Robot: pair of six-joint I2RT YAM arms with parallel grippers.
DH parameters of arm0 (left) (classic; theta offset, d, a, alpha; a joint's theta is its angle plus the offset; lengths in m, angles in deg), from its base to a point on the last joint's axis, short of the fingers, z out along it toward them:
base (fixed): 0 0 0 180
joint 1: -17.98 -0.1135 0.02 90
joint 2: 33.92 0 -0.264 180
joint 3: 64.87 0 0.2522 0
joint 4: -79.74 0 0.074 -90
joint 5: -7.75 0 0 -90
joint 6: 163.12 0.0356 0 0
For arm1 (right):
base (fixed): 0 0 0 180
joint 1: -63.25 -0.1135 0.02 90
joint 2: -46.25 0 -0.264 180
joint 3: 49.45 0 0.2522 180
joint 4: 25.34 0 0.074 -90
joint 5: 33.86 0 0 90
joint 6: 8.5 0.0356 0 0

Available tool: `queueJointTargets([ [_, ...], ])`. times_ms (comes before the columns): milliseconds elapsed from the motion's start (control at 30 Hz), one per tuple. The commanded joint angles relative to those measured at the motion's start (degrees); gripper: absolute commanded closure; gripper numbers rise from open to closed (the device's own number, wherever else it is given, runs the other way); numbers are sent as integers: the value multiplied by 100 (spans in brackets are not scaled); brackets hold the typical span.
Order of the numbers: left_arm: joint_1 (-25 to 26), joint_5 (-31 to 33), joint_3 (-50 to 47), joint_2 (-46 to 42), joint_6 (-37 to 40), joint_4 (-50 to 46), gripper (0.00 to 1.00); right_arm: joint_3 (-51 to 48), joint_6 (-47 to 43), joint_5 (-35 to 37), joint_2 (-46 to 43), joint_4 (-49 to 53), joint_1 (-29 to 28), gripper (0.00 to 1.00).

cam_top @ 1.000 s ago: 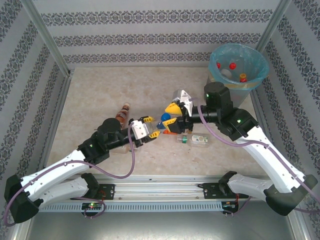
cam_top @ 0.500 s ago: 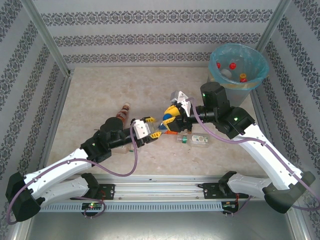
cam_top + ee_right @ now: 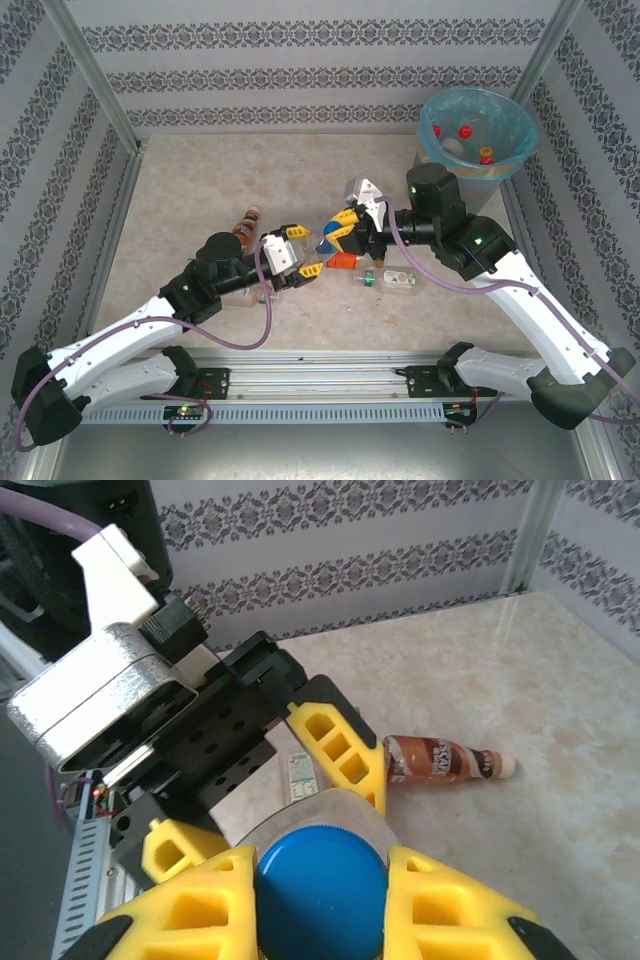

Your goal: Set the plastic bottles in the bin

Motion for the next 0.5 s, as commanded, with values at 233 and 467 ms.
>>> queueJointTargets([
  [233,-78,841,266,-13,94,1118,2,1152,293,2386,16,5,-49,100],
  [467,-78,460,643,594,-107,1568,0,2448,186,5565,635,380,603,100],
])
